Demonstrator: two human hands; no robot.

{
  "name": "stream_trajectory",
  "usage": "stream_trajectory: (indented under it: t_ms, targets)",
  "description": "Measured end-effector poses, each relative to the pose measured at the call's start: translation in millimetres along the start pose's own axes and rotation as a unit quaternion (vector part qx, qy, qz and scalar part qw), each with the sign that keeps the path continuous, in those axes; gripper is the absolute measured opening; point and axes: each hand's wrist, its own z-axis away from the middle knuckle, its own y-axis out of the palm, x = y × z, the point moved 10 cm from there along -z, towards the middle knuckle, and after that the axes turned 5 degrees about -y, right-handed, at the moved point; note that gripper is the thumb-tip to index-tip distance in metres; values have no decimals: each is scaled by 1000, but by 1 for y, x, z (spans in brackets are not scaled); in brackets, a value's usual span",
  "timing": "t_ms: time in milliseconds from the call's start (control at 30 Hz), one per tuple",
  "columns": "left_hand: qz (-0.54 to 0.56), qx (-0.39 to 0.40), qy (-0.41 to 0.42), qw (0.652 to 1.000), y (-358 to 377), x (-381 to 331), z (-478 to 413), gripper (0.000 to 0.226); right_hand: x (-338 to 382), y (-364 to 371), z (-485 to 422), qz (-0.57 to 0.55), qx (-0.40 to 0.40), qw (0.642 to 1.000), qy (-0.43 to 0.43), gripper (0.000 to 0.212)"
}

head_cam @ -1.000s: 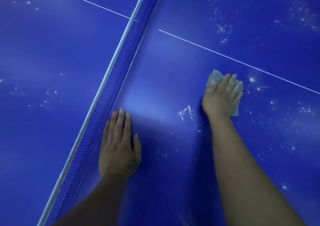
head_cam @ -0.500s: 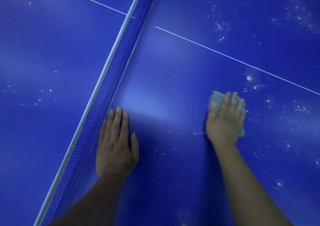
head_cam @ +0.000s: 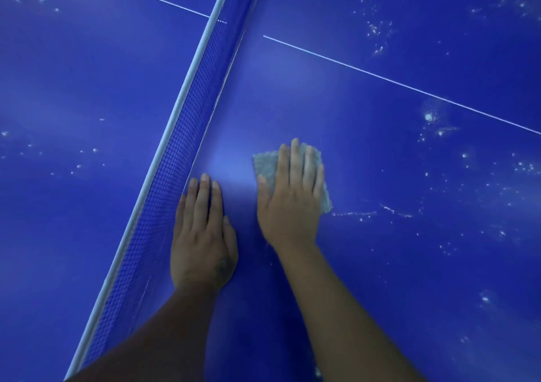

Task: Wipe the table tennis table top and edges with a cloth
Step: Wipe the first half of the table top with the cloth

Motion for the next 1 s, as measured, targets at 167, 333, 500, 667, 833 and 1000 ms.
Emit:
stream_trajectory:
  t_ms: [167,333,500,667,833,1000]
  targets:
    - [10,1,-2,1000,0,0,0,61,-64,-4,34,23,27,999,3,68]
    - [12,4,-6,1000,1,1,0,62,-174,-27,29,14,26,984,176,74]
    - [8,7,-8,1000,3,2,0,60,-131,-27,21,-20,-14,971,237,71]
    - [8,-5,0,1000,3,2,0,57,9,2,46,-16,-10,1000,13,55]
    - [15,-10,8,1000,4,2,1,57,4,11,102,-7,22,998,-58,57]
    - [26,-18,-6,999,0,2,1,56,-110,-15,104,39,22,997,58,57]
